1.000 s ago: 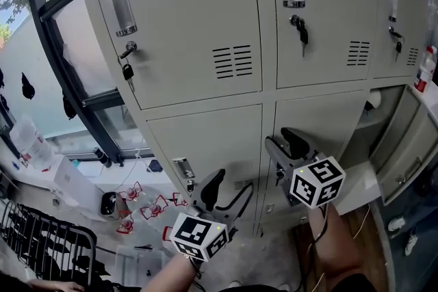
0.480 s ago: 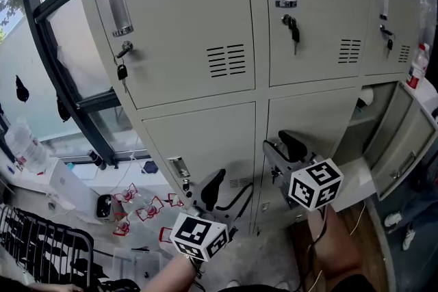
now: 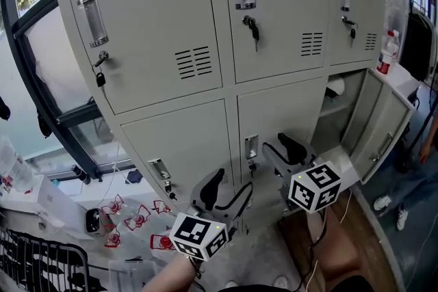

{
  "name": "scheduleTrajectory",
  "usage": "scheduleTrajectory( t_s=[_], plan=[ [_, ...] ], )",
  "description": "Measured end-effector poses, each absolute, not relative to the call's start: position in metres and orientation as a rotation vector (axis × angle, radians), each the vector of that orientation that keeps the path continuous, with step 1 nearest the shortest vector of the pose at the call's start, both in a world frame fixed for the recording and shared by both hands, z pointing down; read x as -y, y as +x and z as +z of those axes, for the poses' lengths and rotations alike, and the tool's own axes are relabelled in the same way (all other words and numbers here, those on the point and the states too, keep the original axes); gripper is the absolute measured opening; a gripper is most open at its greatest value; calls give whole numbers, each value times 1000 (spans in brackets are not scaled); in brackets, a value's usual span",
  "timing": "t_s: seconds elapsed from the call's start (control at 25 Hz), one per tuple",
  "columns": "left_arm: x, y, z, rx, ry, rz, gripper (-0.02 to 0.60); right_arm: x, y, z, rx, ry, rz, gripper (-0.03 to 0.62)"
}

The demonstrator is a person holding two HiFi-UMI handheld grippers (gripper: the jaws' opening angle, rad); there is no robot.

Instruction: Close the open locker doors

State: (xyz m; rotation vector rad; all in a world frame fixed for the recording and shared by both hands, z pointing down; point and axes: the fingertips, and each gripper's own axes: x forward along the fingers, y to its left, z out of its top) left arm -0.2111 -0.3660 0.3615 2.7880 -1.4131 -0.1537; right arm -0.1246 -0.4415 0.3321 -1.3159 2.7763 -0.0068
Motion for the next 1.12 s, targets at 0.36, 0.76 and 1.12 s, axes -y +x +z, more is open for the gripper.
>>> scheduleTrajectory(
  t_s=[0.36, 0.76, 1.12],
  plan=[
    [345, -141, 359, 1150, 2893, -178, 296, 397, -37, 332, -2637, -1582, 11, 189],
    [305, -55, 357, 805, 3002, -170, 302, 330, 64, 332, -2434, -1882, 27, 189],
    [282, -6, 357, 630, 3038, -157, 302, 288, 129, 335, -2290, -2033, 8, 189]
  ],
)
